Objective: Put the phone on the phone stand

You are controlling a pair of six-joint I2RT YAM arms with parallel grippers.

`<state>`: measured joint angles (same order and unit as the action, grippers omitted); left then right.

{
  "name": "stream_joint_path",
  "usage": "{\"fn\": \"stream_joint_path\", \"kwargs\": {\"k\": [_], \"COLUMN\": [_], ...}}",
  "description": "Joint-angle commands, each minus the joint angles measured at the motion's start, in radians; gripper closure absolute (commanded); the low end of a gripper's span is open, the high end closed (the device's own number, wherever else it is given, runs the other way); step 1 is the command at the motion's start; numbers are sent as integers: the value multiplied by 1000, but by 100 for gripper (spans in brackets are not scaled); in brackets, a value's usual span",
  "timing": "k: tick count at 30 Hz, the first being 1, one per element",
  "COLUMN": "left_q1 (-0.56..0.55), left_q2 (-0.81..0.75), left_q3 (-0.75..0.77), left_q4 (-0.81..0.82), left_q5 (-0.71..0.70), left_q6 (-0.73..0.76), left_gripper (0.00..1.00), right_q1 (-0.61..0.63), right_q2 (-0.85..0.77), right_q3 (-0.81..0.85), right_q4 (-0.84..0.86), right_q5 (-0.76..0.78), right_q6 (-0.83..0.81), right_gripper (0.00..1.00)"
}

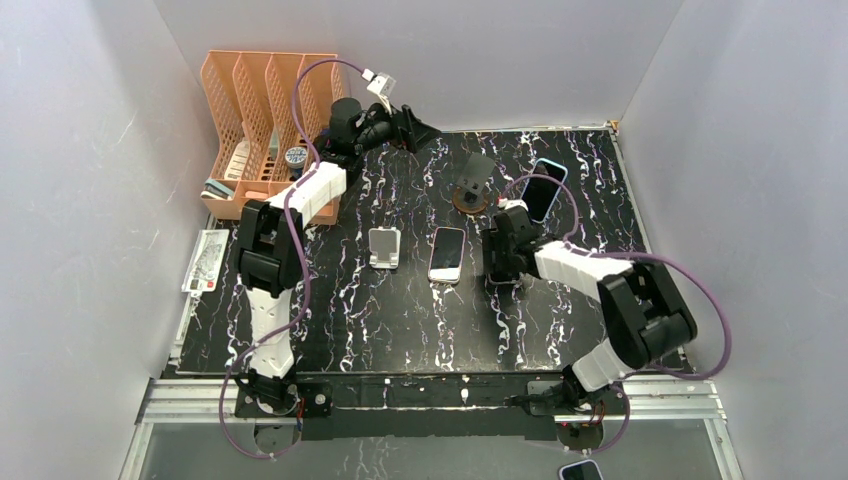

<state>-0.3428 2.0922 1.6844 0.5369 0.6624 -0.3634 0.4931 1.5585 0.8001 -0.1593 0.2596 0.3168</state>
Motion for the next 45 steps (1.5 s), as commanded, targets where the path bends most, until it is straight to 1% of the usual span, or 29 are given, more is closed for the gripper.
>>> {"fn": "stream_joint_path", "kwargs": {"k": [1,4,9,14,18,20,25,30,34,41,43,45], "left_q1": [-9,-29,-72,-106,-159,-179,-212,-249,-268,-306,-312,-315], "left_q2": [20,45,50,51,30,16,-21,-40,-19,15,17,19], "left_q3": [40,32,-20,-55,-86,-99,-148,-184,-176,-172,-176,-182], "left_q4": [84,161,196,264,261,221,102,67,73,169,173,173], "left_q5": [20,37,27,68,126,128,50,17,25,69,73,75], "left_q6": [-105,-232,-301,-387,-365,-334,-262,-246,-259,-331,-332,-332], "left_gripper": [16,17,19,19,19,20,22,22,22,22,24,30], "right_q1": [6,6,6,6,7,7,12,21,31,43,47,48], "right_q2": [-154,-231,-325,-354,-387,-410,-423,-438,-439,-439,-436,-438], "right_q3": [-43,-83,-117,-122,-108,-94,-29,-4,2,1,1,1], "right_q4": [51,84,128,150,151,152,107,102,103,105,106,106], "right_q5": [8,11,25,42,43,48,50,38,37,48,52,52], "right_q6": [-10,-19,-28,-33,-34,-47,-79,-84,-88,-91,-94,-96], "right_gripper": [55,55,55,55,55,55,55,56,56,56,56,55]}}
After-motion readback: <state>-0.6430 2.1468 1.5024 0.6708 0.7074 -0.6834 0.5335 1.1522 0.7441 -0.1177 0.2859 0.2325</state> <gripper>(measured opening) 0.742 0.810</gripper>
